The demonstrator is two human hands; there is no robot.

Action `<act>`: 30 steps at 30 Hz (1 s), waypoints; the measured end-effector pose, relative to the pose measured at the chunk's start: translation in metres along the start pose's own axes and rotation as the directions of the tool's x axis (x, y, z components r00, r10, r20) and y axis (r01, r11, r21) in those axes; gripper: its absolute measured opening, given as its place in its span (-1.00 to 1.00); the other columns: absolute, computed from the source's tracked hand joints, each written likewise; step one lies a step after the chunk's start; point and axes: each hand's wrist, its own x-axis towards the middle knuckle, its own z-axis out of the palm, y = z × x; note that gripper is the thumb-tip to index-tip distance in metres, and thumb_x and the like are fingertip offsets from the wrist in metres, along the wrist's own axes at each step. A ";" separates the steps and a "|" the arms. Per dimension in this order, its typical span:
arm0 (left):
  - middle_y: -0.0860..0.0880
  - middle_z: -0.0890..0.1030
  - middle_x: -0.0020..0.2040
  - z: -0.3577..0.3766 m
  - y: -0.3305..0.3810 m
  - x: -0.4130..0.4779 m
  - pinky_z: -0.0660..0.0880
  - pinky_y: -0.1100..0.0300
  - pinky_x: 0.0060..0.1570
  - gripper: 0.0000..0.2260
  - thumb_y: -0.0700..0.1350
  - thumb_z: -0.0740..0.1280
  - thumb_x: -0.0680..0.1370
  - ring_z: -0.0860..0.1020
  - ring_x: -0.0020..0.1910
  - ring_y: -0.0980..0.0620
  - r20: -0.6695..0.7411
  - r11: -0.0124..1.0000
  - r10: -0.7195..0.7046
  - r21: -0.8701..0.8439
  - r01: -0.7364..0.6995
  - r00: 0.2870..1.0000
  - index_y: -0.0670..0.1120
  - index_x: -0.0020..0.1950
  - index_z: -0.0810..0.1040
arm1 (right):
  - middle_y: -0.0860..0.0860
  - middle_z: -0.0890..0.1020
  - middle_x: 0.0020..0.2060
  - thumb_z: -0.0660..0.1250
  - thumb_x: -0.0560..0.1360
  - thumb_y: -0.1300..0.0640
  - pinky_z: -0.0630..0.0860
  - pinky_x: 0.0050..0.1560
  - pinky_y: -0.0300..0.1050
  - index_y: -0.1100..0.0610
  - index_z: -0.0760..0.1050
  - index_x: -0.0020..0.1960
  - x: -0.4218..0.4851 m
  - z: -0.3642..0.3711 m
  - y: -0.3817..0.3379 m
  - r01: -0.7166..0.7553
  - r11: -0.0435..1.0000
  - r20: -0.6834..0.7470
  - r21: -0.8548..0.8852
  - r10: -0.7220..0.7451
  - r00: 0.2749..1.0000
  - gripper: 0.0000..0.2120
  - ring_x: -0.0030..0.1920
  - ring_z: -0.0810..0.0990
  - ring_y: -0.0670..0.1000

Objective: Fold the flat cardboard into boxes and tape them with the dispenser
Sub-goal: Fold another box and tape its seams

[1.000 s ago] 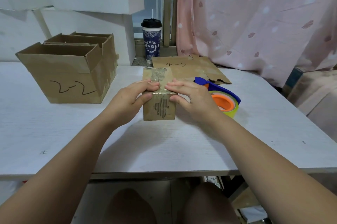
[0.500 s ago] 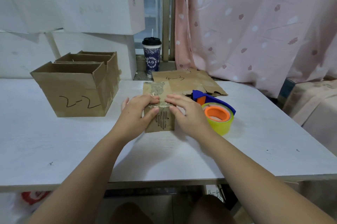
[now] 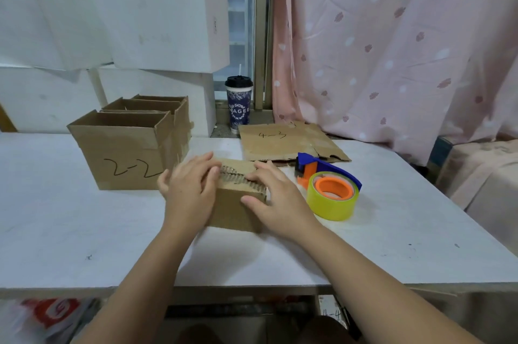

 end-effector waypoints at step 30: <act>0.14 0.35 0.27 0.014 0.032 -0.011 0.24 0.19 0.28 -0.47 0.16 0.23 0.55 0.19 0.35 0.06 0.412 0.954 0.202 0.124 -0.274 0.888 0.12 0.49 0.22 | 0.06 0.55 -0.28 0.38 0.37 0.18 0.46 -0.34 -0.22 0.08 0.48 -0.11 0.027 -0.096 0.108 -0.683 0.706 0.265 0.187 0.633 0.728 -0.87 -0.31 0.54 0.03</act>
